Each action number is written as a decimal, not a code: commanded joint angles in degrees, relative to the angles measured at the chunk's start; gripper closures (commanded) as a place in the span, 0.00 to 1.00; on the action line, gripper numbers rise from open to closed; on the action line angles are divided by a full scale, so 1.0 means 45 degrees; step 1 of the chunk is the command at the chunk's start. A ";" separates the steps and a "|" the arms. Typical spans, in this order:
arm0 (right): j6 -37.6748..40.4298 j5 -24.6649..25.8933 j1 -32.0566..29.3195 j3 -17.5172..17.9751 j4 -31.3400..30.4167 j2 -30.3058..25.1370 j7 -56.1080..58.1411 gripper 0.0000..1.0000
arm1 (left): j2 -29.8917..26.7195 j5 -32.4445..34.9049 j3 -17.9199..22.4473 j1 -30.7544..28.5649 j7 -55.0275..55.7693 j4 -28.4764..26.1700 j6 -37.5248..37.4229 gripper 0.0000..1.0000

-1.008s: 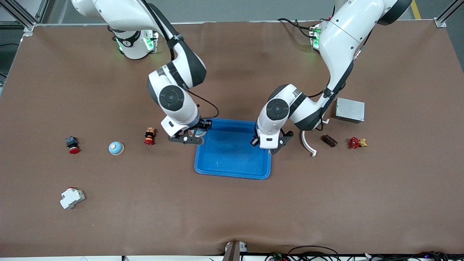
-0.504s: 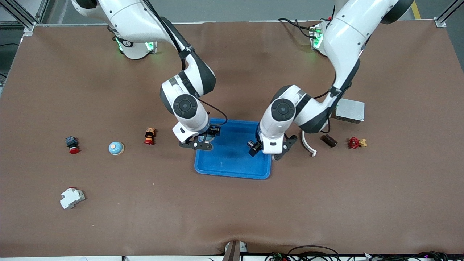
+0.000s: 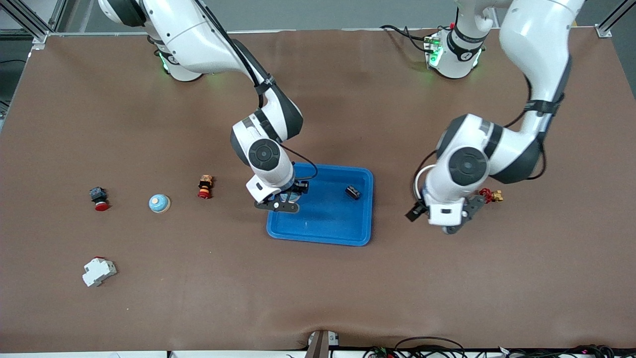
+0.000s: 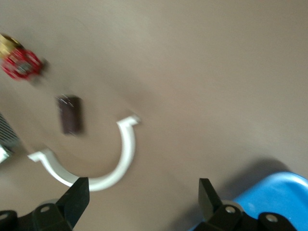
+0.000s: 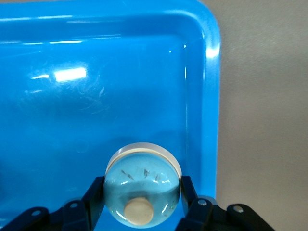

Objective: Place electrolytic capacitor and blue bell in tray
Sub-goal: 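Grasp the second capacitor with the left gripper while the right lowers the dome, then open the right gripper over the tray while the left lifts the capacitor, then lower the capacitor into the tray while the right gripper reaches the dome, then open the left gripper and withdraw it while the right grasps the dome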

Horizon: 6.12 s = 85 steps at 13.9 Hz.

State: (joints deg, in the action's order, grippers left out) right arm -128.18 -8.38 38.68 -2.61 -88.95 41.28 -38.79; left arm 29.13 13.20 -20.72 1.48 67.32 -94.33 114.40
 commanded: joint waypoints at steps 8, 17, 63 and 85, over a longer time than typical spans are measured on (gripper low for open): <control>-0.0696 -0.0227 0.0310 -0.0104 0.0392 0.0710 -0.0034 0.82 | -0.0439 0.1128 -0.0180 -0.2614 -0.0820 -0.3625 0.1038 0.20; -0.0520 -0.0189 0.0721 -0.0085 0.0333 0.0691 0.0045 0.32 | -0.0088 0.1148 -0.0122 -0.2986 -0.0644 -0.5328 0.4167 0.30; -0.1379 0.2858 -0.7736 -0.0221 -0.6229 -0.4720 1.6861 0.00 | 0.3275 0.1519 0.0581 0.5277 0.8849 0.2543 0.4834 0.00; -0.3195 0.2859 -0.8224 -0.0202 -0.6659 -0.2982 1.6842 0.00 | -0.4069 -0.0785 0.0484 -0.0833 -0.8799 0.2543 -0.4131 0.00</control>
State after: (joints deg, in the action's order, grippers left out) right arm -141.43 3.52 2.76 -4.29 -119.22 26.97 36.59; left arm 13.69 10.96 -18.11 1.10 34.29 -81.38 97.67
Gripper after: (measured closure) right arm 0.000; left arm 0.000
